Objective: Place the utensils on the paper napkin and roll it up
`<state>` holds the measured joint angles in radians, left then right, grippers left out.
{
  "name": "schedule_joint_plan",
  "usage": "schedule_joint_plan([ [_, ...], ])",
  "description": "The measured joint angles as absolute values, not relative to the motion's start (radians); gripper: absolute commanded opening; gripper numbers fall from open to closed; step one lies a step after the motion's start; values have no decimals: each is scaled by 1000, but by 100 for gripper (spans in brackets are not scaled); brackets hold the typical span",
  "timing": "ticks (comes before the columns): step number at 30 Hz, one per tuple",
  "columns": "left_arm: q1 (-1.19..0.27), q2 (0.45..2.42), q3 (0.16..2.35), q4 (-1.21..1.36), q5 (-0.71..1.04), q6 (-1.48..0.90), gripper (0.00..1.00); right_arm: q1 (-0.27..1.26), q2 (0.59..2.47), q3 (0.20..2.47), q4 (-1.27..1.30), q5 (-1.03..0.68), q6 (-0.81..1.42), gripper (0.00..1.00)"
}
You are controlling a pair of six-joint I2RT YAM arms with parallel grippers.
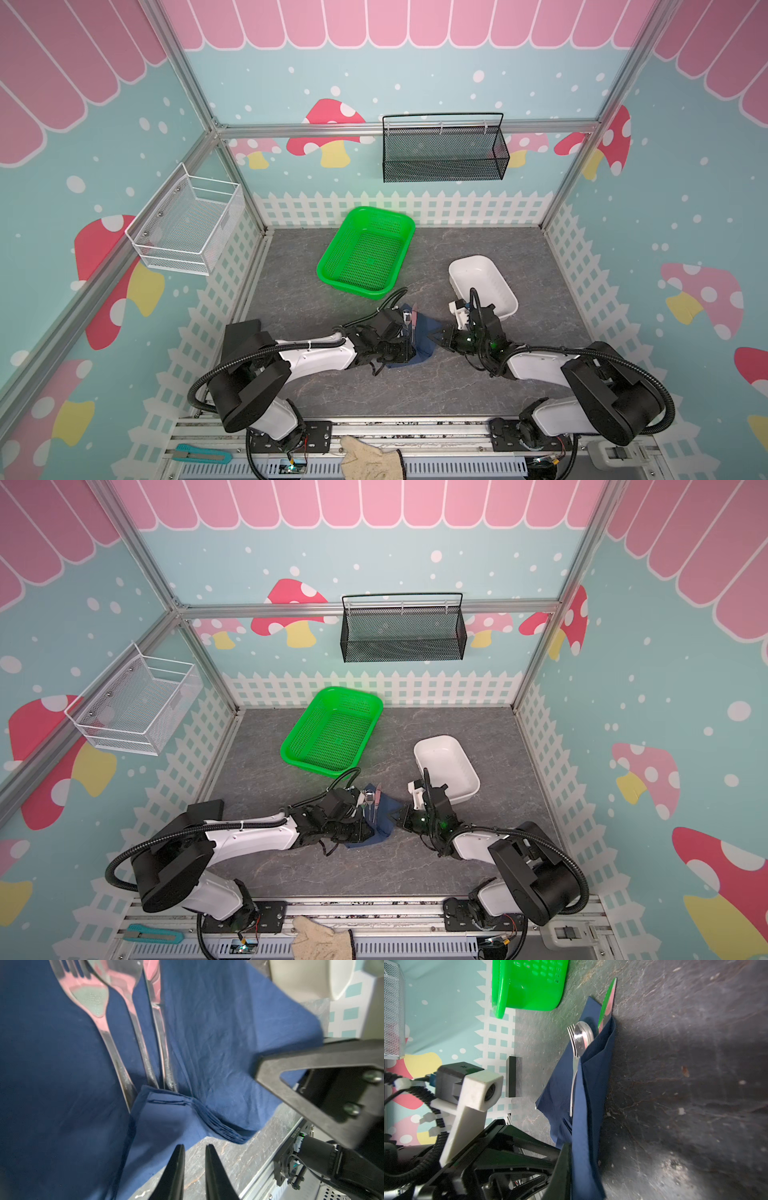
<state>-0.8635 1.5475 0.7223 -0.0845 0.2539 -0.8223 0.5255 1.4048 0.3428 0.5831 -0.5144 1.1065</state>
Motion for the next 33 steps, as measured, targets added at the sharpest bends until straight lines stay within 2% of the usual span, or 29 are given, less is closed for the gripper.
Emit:
schedule_joint_plan([
  [23,-863,1621,720,-34,252,-834,18,638,1533,519,456,-509,1021,8],
  [33,-859,1466,633,-22,186,-870,18,643,1544,536,412,-505,997,9],
])
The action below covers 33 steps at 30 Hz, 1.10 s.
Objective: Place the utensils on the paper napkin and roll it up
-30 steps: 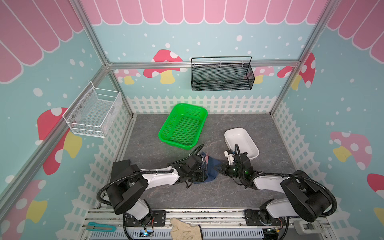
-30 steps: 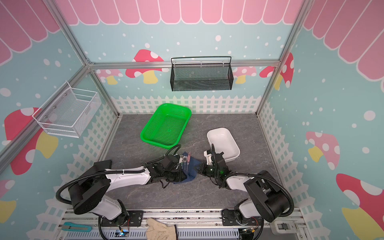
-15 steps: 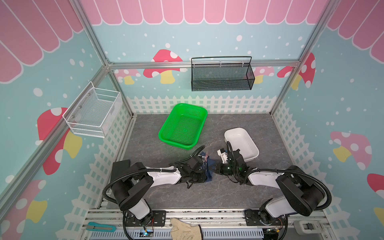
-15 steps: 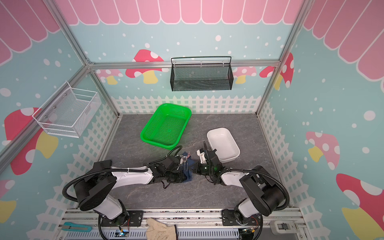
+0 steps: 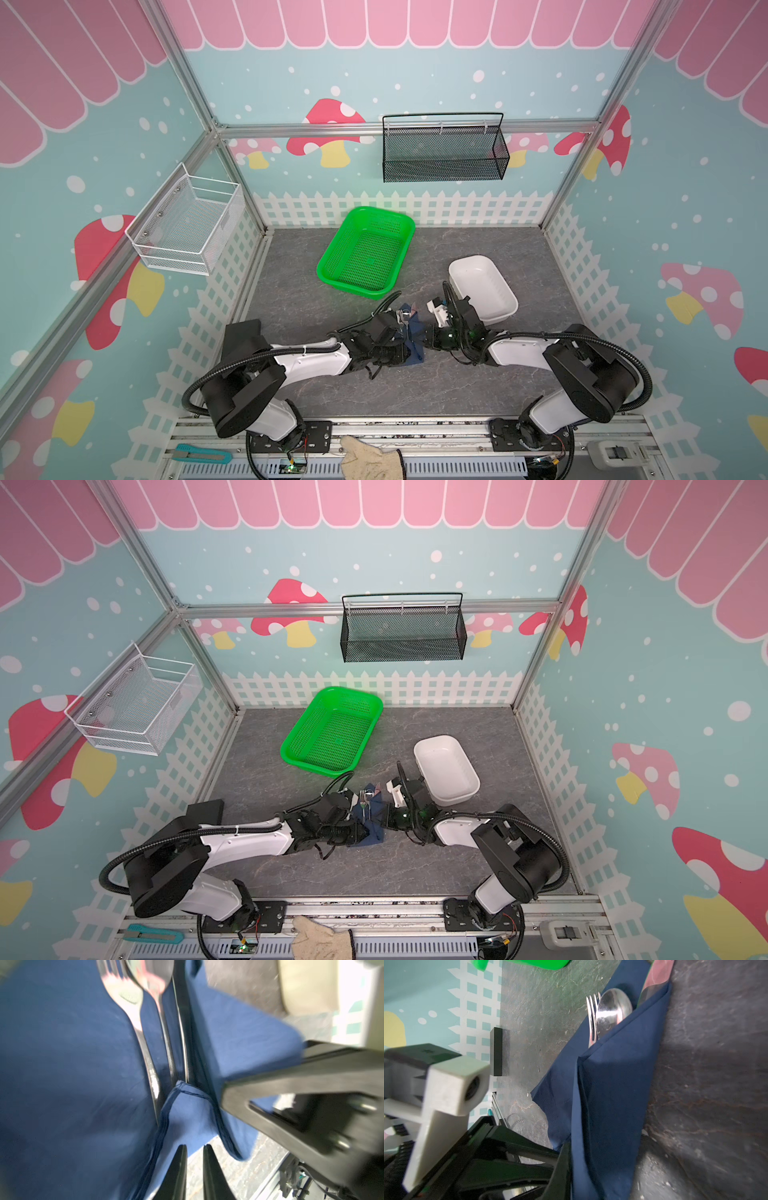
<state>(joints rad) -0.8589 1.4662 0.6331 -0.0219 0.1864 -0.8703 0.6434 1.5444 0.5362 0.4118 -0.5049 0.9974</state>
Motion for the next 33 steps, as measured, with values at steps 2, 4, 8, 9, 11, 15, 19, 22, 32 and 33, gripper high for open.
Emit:
schedule_joint_plan([
  [2,-849,1444,616,-18,181,-876,18,645,1549,542,410,-505,993,9],
  [4,-836,1441,606,-17,179,-880,18,649,1555,548,405,-505,987,9],
  [8,-822,1450,600,-14,179,-884,18,662,1575,569,387,-505,971,10],
  [9,-820,1456,600,-12,179,-884,17,663,1579,574,382,-505,968,10],
  [11,-818,1478,600,-3,180,-886,17,667,1591,585,371,-504,958,10],
  [15,-813,1517,600,10,184,-891,17,678,1613,611,345,-506,937,12],
  [19,-812,1521,600,28,187,-896,17,690,1626,640,316,-505,911,14],
  [22,-812,1520,600,33,187,-903,17,696,1631,645,312,-509,896,17],
  [32,-802,1413,580,5,174,-916,28,701,1647,647,297,-529,857,30],
  [33,-796,1401,579,4,175,-917,31,702,1647,647,297,-533,854,31],
])
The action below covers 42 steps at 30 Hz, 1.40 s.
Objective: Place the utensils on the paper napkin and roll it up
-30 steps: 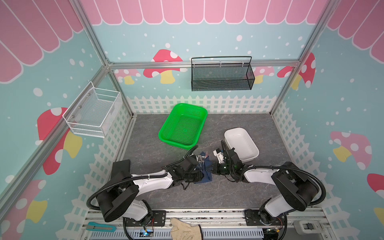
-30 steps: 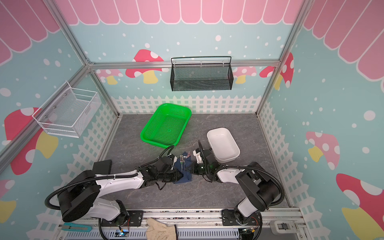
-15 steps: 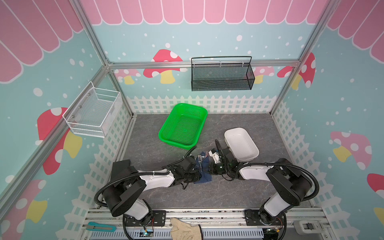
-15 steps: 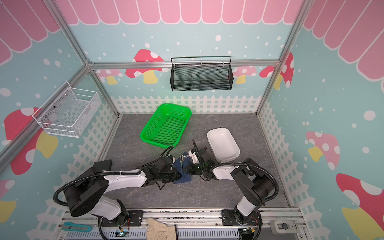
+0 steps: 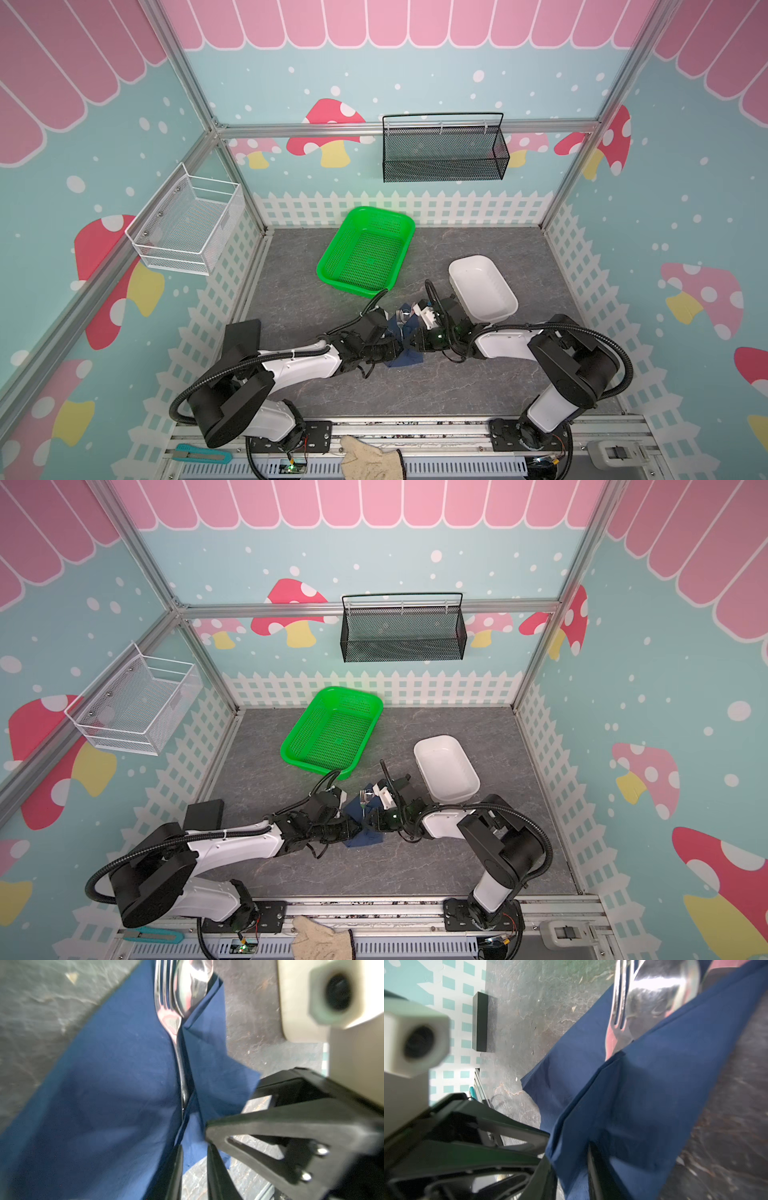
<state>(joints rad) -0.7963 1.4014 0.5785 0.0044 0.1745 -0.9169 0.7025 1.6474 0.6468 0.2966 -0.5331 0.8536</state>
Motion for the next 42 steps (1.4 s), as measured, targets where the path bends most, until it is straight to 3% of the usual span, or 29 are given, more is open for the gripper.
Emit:
schedule_joint_plan([
  [5,-753,1362,578,14,181,-937,49,710,1647,647,294,-544,837,39],
  [10,-712,1364,576,38,208,-953,60,715,1647,647,293,-550,826,41],
  [26,-653,1490,571,158,295,-994,63,740,1640,647,292,-558,778,45],
  [32,-649,1538,571,198,316,-1012,53,740,1640,647,292,-557,778,45],
  [42,-649,1585,571,252,338,-1022,11,740,1628,638,290,-539,781,44],
])
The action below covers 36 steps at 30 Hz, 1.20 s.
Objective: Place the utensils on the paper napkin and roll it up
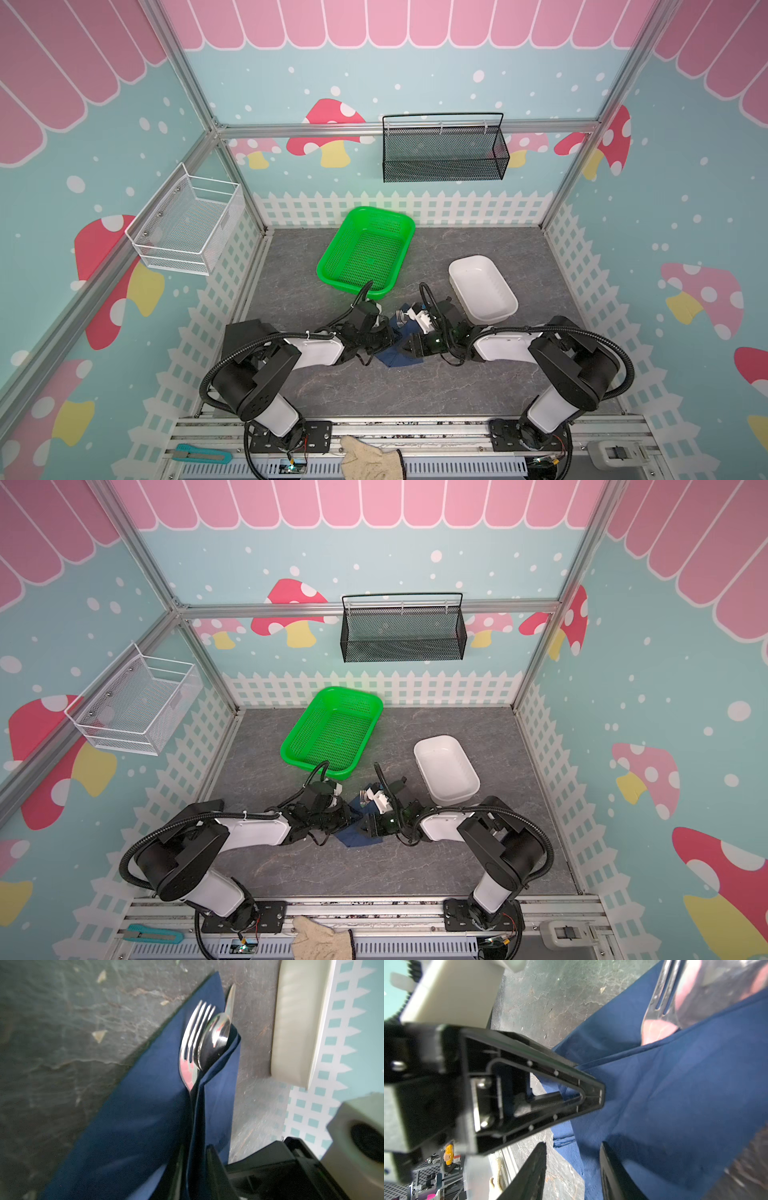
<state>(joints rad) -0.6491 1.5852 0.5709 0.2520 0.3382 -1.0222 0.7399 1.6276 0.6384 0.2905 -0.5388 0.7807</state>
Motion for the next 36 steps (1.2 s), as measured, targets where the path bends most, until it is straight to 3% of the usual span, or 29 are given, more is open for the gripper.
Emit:
schedule_joint_plan([
  [4,-649,1576,568,247,335,-1011,4,739,1517,591,267,-463,806,41],
  [13,-649,1512,542,221,321,-981,3,644,1288,476,206,-299,899,32],
  [25,-651,1513,531,217,314,-968,3,642,1376,474,209,-421,901,18],
  [36,-655,1538,531,215,310,-961,4,671,1475,503,247,-561,880,15],
])
